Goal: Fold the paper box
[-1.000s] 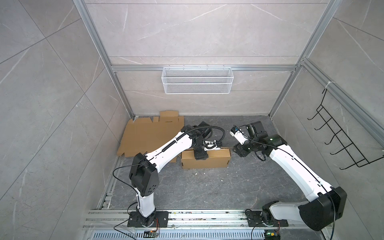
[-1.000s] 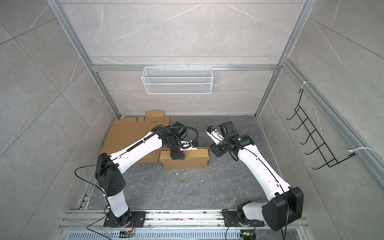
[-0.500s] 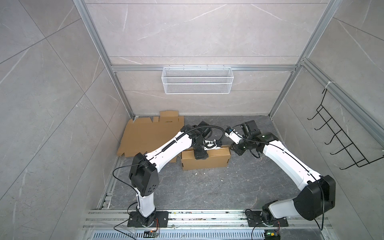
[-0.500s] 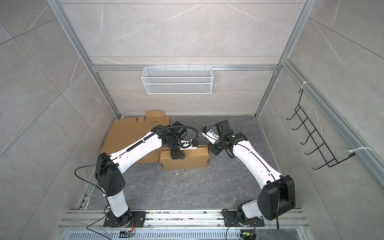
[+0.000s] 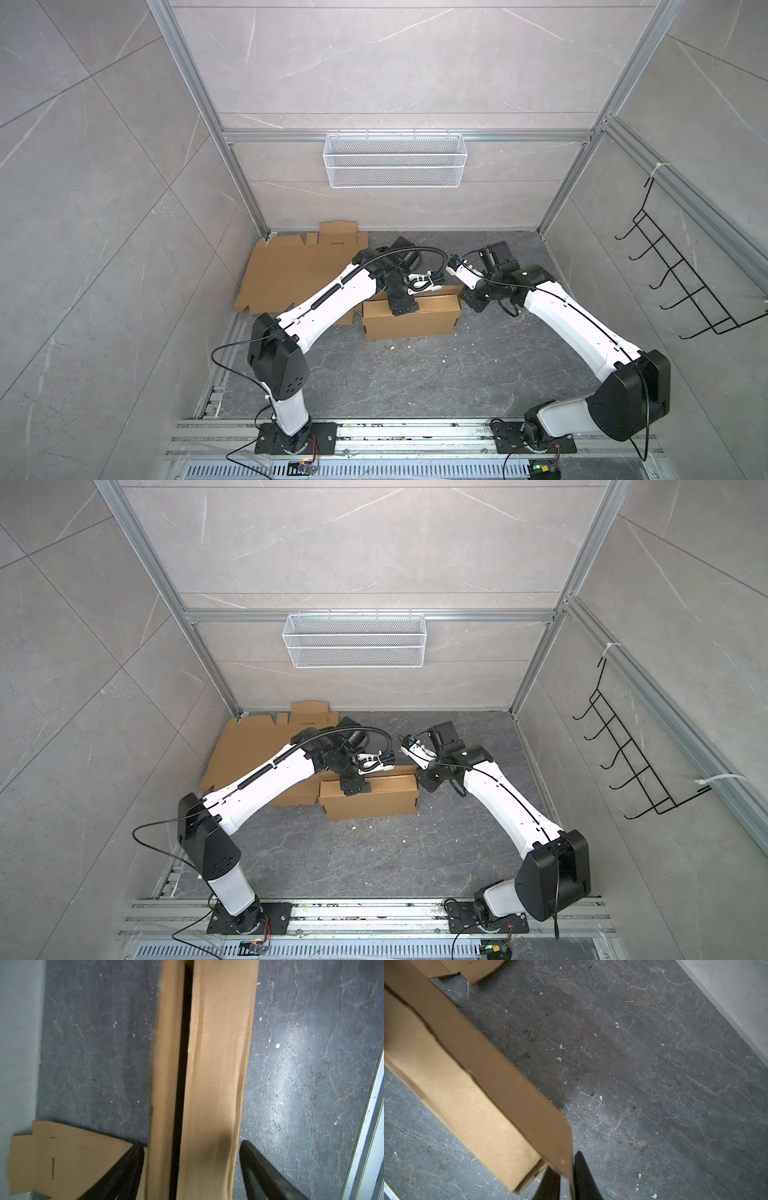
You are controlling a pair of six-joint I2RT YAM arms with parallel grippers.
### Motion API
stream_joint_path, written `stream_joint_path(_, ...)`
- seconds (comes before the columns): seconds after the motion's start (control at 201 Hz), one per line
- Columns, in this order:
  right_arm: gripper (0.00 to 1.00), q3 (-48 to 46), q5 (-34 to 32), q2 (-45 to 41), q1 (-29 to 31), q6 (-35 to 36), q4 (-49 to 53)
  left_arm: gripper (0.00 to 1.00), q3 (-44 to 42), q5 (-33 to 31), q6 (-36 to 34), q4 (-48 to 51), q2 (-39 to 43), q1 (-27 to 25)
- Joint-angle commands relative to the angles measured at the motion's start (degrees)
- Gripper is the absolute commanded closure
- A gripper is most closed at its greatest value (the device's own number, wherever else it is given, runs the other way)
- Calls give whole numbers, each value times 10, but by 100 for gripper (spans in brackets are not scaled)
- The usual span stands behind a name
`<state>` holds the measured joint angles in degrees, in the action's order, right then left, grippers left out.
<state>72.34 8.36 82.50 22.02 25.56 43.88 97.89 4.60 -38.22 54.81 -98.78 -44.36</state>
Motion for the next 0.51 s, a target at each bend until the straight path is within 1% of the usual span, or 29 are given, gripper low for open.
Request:
stream_joint_path(0.0,84,7,-3,-1,7,3,15,25,31,13,63,-30,63,2)
stream_joint_path(0.035,85,8,-3,1,7,1,17,27,28,32,90,-38,69,2)
stream_joint_path(0.075,85,9,-3,3,7,0,19,32,21,51,126,-52,73,2)
stream_joint_path(0.114,86,10,-3,6,9,-3,20,39,14,85,160,-60,75,1)
stream_joint_path(0.184,86,12,1,9,8,-7,21,56,-3,127,216,-78,77,-5)
stream_joint_path(0.244,87,15,4,11,8,-12,24,62,-43,148,263,-126,87,-9)
stream_joint_path(0.304,87,15,5,13,8,-16,24,64,-110,145,303,-213,106,-13)
stream_joint_path(0.383,87,17,11,17,9,-20,28,64,-183,130,327,-308,122,-17)
stream_joint_path(0.503,88,22,14,20,9,-26,33,64,-240,117,334,-383,127,-19)
